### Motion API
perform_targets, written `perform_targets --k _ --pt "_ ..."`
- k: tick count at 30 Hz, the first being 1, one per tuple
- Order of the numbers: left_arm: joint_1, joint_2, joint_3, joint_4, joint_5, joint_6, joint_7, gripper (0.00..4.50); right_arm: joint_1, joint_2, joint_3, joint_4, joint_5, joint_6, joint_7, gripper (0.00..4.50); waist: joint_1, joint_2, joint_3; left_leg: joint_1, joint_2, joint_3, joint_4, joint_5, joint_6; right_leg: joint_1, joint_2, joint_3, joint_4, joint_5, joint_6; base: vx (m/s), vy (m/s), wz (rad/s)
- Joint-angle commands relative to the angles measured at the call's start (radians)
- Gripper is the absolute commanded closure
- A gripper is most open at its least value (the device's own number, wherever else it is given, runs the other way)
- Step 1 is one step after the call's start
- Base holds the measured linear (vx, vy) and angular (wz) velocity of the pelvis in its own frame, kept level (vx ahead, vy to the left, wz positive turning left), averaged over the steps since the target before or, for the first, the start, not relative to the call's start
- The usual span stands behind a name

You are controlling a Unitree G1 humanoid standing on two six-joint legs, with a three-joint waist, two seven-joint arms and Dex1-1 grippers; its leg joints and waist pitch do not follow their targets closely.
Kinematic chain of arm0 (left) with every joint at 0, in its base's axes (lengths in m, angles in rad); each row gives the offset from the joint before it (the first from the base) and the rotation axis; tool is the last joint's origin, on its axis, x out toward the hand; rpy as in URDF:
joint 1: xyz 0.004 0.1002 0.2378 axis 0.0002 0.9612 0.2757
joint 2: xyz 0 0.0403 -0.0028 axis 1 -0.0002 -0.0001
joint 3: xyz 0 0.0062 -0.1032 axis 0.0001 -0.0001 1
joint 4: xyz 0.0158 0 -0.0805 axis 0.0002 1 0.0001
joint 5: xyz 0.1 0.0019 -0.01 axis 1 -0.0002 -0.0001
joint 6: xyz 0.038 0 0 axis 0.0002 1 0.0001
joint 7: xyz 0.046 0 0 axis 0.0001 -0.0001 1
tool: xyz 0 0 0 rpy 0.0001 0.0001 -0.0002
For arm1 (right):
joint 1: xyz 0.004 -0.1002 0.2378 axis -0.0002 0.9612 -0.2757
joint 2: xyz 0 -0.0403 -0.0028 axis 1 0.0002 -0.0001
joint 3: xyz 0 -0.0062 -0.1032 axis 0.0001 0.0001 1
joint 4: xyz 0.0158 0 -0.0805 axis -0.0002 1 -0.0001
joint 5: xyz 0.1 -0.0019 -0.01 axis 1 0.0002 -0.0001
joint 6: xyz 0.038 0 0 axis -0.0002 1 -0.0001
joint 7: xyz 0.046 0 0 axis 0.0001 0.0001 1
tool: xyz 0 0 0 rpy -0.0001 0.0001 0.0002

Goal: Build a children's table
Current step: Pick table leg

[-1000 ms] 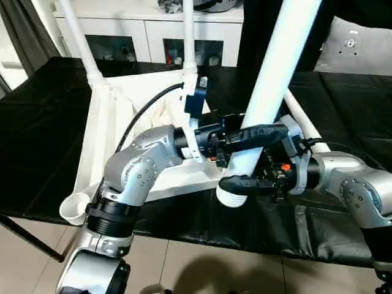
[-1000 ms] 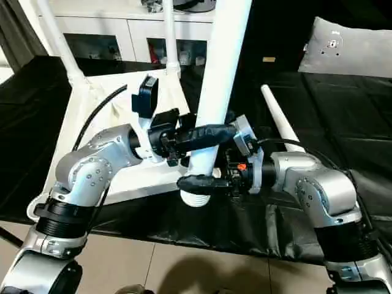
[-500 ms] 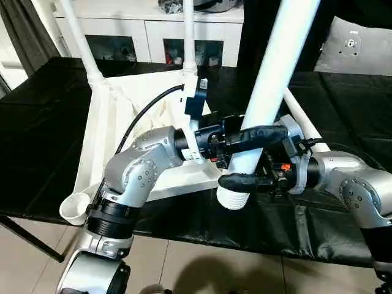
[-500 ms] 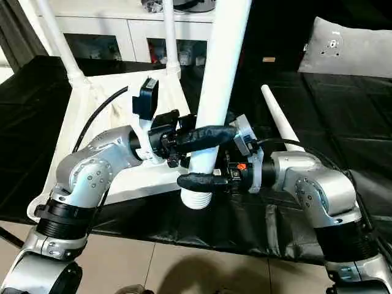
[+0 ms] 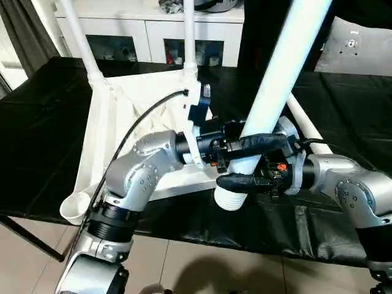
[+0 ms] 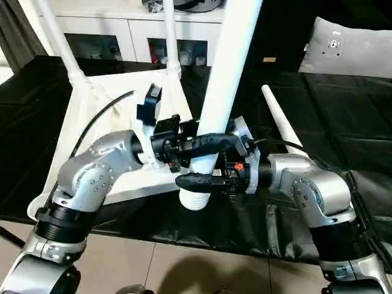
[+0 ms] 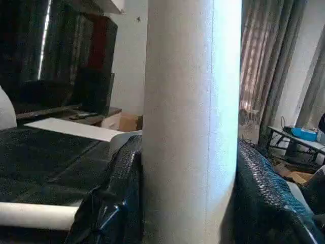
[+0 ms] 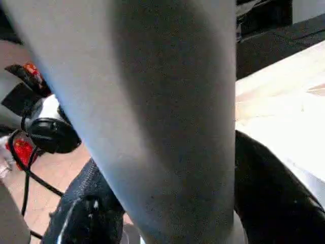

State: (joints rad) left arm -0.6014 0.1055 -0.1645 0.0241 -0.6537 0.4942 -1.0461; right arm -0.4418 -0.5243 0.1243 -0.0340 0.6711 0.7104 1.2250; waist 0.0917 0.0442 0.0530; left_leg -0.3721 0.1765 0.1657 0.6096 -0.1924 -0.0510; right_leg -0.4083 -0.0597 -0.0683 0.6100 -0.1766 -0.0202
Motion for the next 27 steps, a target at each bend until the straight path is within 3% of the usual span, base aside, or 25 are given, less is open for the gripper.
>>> perform_targets --k 1,8,13,27 --pt "0.000 0.002 -0.017 -0.023 0.012 -0.004 -0.014 2.64 -0.016 -0.004 -0.027 -0.016 0.006 -0.011 -0.004 1.31 0.003 -0.020 -0.071 -0.001 0.039 -0.009 -0.058 -0.095 0.066 0.067 -0.070 0.044 -0.084 -0.295 -0.149 0.000 0.000 0.00" --pt "0.002 0.003 -0.018 -0.021 0.018 -0.015 -0.013 2.64 -0.013 0.001 -0.027 -0.017 0.024 0.007 0.004 1.82 0.003 -0.018 -0.071 0.000 0.039 -0.010 -0.058 -0.098 0.067 0.066 -0.070 0.044 -0.085 -0.300 -0.148 0.000 0.000 0.00" --pt "-0.001 0.003 -0.017 -0.017 0.021 -0.017 -0.010 2.64 -0.012 0.000 -0.024 -0.017 0.026 0.011 0.006 2.24 0.004 -0.023 -0.071 -0.001 0.038 -0.009 -0.057 -0.093 0.069 0.067 -0.071 0.044 -0.083 -0.291 -0.151 0.000 0.000 0.00" --pt "-0.012 -0.013 0.001 0.008 0.026 -0.007 0.054 2.64 -0.011 -0.001 -0.016 -0.008 0.007 -0.001 -0.004 2.35 0.003 -0.022 -0.072 -0.001 0.038 -0.009 -0.056 -0.090 0.068 0.067 -0.069 0.044 -0.082 -0.286 -0.150 0.000 0.000 0.00"
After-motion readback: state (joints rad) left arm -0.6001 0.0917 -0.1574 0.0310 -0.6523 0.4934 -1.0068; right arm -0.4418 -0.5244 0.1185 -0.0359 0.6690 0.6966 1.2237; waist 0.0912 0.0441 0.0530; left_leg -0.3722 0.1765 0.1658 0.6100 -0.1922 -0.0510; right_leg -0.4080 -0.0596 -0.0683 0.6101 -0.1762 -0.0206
